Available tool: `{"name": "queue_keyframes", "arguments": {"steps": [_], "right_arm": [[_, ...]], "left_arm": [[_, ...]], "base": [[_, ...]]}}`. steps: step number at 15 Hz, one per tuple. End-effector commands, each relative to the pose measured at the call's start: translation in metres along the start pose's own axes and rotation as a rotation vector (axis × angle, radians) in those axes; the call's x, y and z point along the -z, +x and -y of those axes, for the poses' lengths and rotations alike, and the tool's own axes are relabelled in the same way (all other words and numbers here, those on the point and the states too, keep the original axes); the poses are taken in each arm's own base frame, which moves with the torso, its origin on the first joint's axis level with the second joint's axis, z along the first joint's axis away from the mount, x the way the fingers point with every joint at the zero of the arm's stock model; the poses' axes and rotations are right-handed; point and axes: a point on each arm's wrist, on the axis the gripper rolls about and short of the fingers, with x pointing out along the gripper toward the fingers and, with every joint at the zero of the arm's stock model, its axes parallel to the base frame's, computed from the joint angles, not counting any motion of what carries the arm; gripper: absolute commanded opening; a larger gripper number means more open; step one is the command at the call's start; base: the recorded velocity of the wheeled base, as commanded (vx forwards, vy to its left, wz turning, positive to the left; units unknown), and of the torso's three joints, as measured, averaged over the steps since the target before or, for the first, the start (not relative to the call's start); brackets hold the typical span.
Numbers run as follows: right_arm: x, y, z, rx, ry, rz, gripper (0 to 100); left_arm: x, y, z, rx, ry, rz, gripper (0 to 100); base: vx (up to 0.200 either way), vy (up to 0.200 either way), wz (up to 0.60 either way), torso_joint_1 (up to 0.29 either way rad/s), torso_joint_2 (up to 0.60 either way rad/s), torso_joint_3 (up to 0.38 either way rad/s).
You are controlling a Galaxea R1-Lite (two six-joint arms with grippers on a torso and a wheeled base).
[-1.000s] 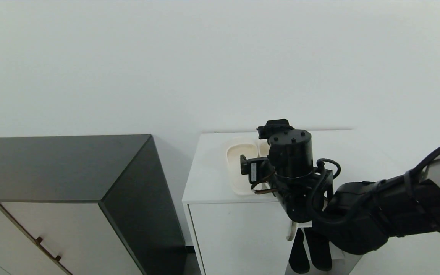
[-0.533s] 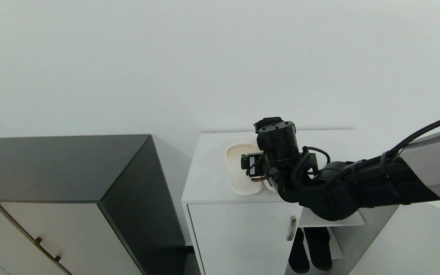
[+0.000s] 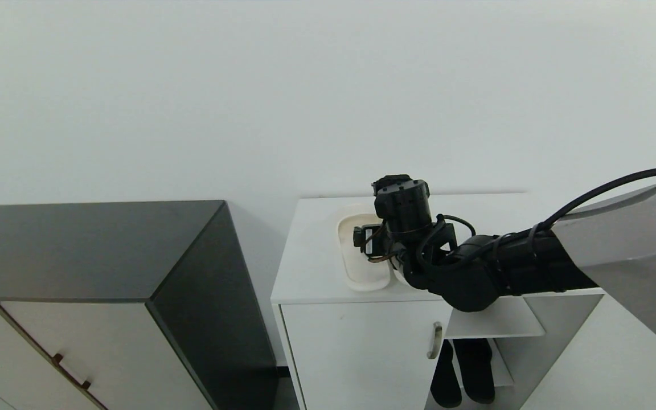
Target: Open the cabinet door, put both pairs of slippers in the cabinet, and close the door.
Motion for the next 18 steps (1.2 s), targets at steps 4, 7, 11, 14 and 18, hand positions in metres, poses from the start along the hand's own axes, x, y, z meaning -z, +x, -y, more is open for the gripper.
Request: {"name": "queue_keyframes", "arguments": {"steps": [4, 7, 11, 14, 18], "right_arm": [[0.004, 0.022, 0.005, 0.021, 0.0, 0.003, 100], [0.003, 0.027, 0.004, 0.023, -0.008, 0.011, 0], [0.0, 0.028, 0.003, 0.023, -0.01, 0.023, 0], [-0.006, 0.023, 0.002, 0.02, -0.012, 0.035, 0], [-0.026, -0.012, 0.008, -0.004, -0.002, 0.057, 0]], "left_arm": [[0.0, 0.0, 0.0, 0.0, 0.0, 0.0, 0], [0.0, 0.0, 0.0, 0.0, 0.0, 0.0, 0], [0.0, 0.0, 0.0, 0.0, 0.0, 0.0, 0], [0.0, 0.0, 0.0, 0.0, 0.0, 0.0, 0], [0.0, 0.0, 0.0, 0.0, 0.0, 0.0, 0]], "base": [[0.0, 0.0, 0.0, 0.0, 0.0, 0.0], [0.0, 0.0, 0.0, 0.0, 0.0, 0.0], [0.0, 0.0, 0.0, 0.0, 0.0, 0.0], [0.0, 0.0, 0.0, 0.0, 0.0, 0.0], [0.0, 0.0, 0.0, 0.0, 0.0, 0.0]]}}
